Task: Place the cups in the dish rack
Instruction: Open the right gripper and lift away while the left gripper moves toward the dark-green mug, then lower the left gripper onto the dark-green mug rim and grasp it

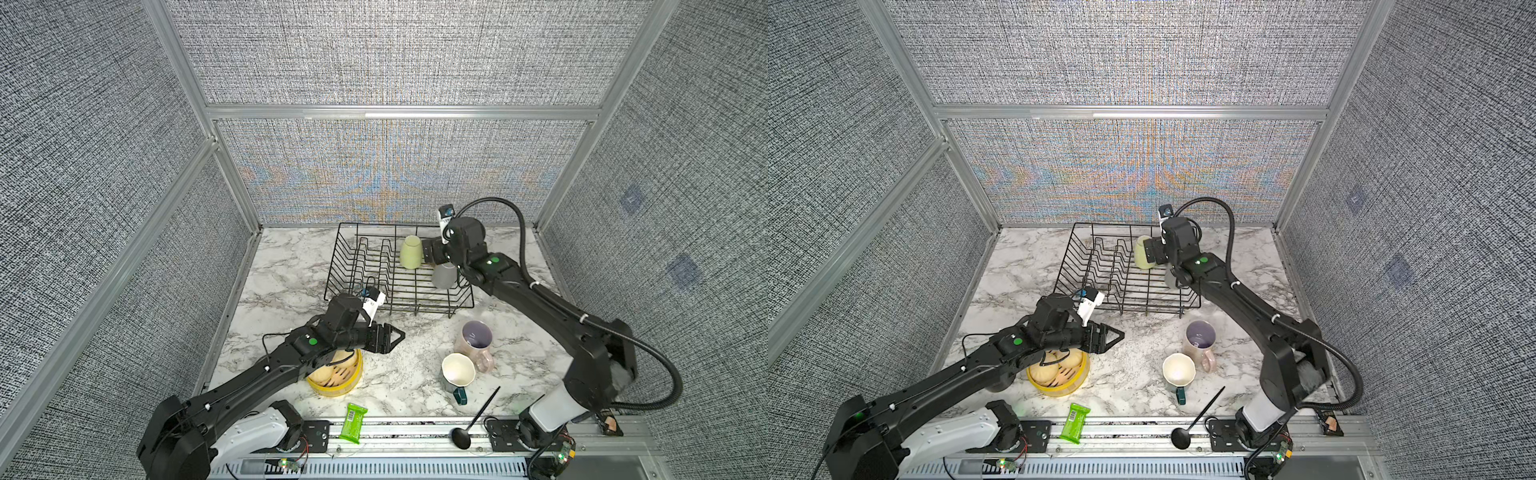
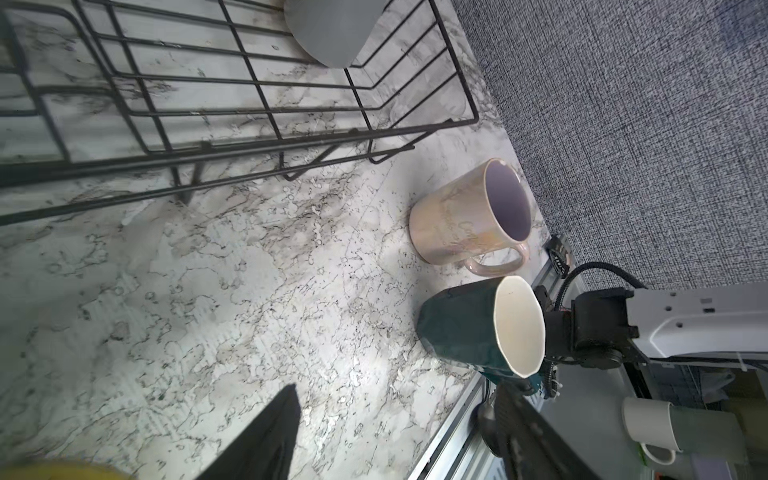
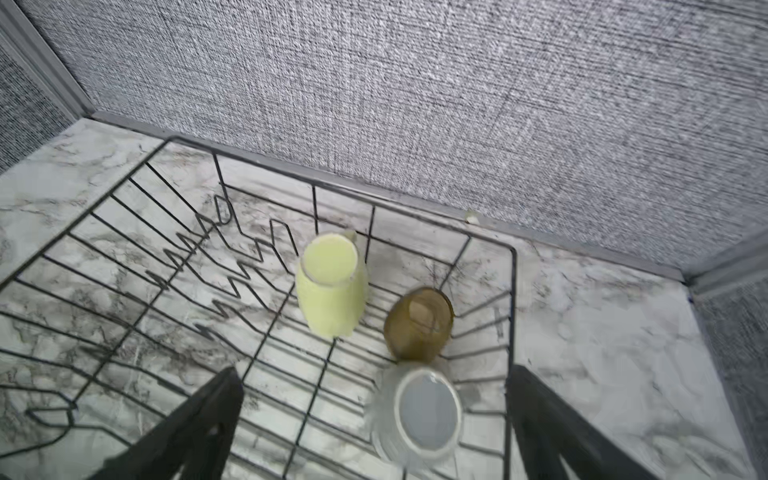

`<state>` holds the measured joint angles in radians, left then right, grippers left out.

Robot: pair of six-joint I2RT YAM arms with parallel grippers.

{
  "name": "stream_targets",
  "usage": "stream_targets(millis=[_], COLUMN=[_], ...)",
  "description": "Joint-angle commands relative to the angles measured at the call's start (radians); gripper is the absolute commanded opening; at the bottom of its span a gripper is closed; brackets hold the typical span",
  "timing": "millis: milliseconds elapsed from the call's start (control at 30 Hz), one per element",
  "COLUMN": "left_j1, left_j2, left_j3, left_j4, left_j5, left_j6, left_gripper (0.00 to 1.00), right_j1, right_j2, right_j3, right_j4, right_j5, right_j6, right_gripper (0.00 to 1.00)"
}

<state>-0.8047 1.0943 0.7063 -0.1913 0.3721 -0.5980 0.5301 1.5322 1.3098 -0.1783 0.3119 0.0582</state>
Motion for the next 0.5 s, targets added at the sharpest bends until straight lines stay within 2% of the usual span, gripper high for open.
stream_targets(millis=[0,167,300,467], left_j1=[-0.057,-0.184,-0.236,-0.286], left_j2=[0.062,0.188,0.306,0.439], left_j3=[0.043,0.165,0.248,0.388], left_j4=[0.061,0.007,-0.005,-0.139], left_j5=[-0.02,-0.073,-0.048,-0.035], left_j6=[0.047,0.144,0.179,0.303], left_gripper=[0.74,0.74,0.74,0.74], right_j1=[-0.014,-0.097,-0.192,-0.283], right_j2=[-0.122,-0.309,-0.451,-0.566], right_j3=[-0.119,-0.295,-0.43,-0.541], right_j4=[0.095,0.031,-0.006,0.037], right_j5=[0.113,0.263,0.235,0.144], right_j6=[0.023,0.155,0.264,0.31], right_gripper=[0.99,0.99,0.99,0.99])
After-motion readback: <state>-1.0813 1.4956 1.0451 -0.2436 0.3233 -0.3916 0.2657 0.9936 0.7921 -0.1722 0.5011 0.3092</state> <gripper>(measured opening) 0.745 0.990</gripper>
